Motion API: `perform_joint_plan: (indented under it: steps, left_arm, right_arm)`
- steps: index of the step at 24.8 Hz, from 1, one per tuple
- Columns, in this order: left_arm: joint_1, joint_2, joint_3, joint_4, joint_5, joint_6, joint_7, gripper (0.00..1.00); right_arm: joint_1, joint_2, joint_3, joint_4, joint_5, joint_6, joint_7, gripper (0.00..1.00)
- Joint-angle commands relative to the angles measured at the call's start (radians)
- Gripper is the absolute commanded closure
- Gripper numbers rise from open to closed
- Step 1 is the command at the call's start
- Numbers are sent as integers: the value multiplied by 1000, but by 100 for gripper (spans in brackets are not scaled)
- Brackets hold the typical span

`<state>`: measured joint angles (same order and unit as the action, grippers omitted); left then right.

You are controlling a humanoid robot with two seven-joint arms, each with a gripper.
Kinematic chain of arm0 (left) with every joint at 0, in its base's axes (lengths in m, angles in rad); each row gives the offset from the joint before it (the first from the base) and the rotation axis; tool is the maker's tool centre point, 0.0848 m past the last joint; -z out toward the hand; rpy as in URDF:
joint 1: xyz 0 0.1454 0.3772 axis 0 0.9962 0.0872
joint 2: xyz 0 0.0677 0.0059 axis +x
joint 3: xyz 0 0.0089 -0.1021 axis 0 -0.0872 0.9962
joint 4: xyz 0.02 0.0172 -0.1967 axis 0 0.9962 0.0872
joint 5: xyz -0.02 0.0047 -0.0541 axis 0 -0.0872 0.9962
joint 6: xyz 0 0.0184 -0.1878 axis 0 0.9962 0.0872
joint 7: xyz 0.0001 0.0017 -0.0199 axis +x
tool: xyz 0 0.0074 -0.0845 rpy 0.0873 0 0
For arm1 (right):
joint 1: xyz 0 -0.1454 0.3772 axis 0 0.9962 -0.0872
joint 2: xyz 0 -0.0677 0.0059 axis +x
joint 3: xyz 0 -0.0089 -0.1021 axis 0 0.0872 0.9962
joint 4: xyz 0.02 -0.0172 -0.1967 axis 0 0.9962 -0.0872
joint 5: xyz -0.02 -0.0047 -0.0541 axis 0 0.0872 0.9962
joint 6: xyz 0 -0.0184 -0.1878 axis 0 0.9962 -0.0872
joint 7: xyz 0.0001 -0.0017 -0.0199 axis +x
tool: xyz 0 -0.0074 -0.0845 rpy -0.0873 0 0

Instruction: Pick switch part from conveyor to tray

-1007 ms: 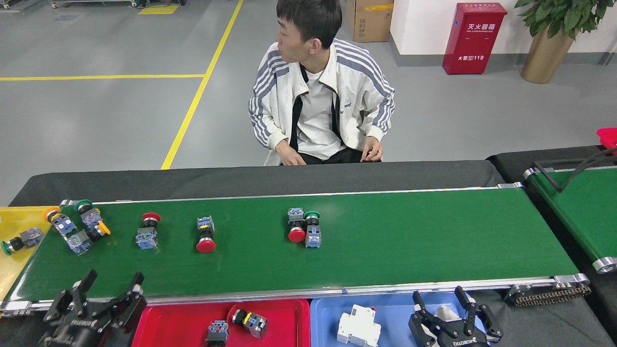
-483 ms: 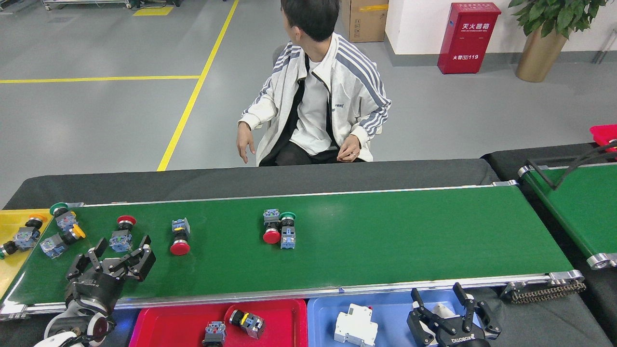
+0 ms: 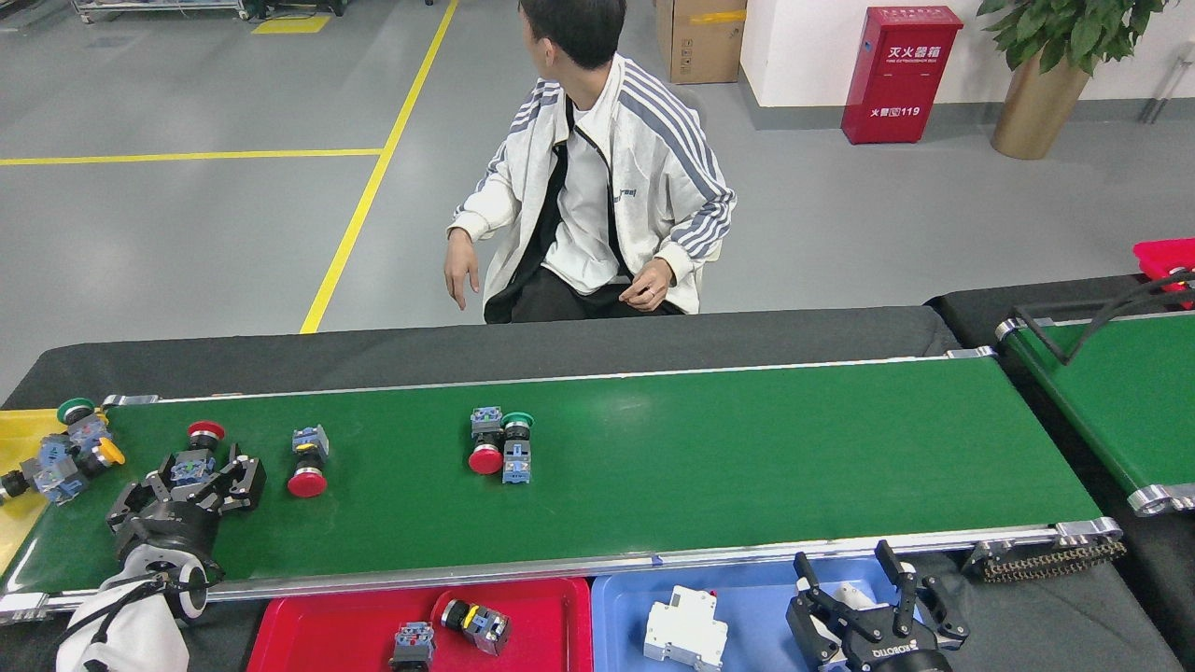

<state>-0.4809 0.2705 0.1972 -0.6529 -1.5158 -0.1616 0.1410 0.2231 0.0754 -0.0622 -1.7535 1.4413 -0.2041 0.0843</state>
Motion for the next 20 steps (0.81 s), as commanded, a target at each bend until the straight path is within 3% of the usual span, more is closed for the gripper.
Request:
perform_joint_plan:
  steps: [1,6,15,18,19,20]
  left_arm:
    - [5,10,1,-21,11,-45,43,92]
    - [148,3,1,-266,25,-177,54,94]
    - [648,-59,1,-961,26,-519,9,90]
    - [798,-63,-1,-1119,25,-605,8,69]
    - [823,-70,-1,-1125,25,-608,6,53]
    - [831,-96,1,-1125,19,-605,-6,16]
  right_arm:
    - [-11,-2,1,-15,1,2,-2,7]
    - [-13,-2,-1,-15,-2,3,-2,6]
    - [-10,-2,-2,-15,-7,5,-2,6]
    - [-8,-2,-4,-15,-9,5,-2,6]
    - [-7,-2,-2,-15,-9,5,-2,6]
    - [-5,-3,-2,-15,-9,5,-3,6]
